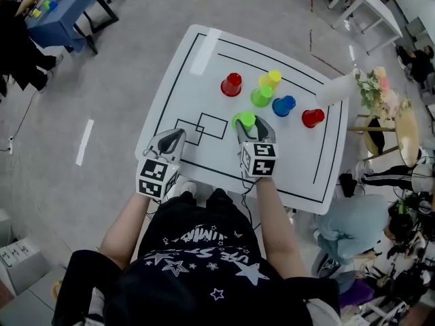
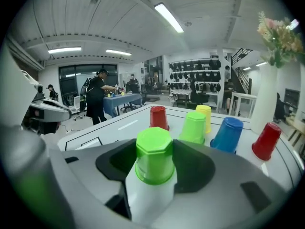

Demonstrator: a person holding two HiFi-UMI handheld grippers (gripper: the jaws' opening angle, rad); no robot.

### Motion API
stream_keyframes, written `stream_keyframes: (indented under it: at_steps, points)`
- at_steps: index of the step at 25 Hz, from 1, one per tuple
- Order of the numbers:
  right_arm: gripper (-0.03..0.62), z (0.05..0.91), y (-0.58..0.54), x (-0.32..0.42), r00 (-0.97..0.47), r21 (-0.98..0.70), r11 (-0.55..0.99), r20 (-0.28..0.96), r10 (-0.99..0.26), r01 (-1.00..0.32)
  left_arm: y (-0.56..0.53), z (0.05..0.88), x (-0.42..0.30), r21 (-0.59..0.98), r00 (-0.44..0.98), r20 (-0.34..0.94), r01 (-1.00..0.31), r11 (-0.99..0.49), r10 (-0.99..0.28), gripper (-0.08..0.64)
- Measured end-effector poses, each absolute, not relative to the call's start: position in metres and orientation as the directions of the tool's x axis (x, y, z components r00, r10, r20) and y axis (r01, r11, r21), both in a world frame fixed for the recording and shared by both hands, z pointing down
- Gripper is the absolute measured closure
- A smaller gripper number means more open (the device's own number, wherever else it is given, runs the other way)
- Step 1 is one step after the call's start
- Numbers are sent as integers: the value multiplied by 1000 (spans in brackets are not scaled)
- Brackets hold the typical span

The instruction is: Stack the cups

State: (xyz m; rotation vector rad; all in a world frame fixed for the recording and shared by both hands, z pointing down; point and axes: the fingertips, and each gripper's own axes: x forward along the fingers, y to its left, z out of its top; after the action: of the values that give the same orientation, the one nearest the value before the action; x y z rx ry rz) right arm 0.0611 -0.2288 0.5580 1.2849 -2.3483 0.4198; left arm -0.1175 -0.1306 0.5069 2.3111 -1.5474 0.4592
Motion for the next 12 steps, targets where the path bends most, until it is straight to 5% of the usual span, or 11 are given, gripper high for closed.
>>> stream_keyframes:
  at_steps: [12]
  points:
    - [354,556,-167,-5,-611,-84,667,499,-615,-740,-125,511,-122,92,371,429,-925,-369,-824,549]
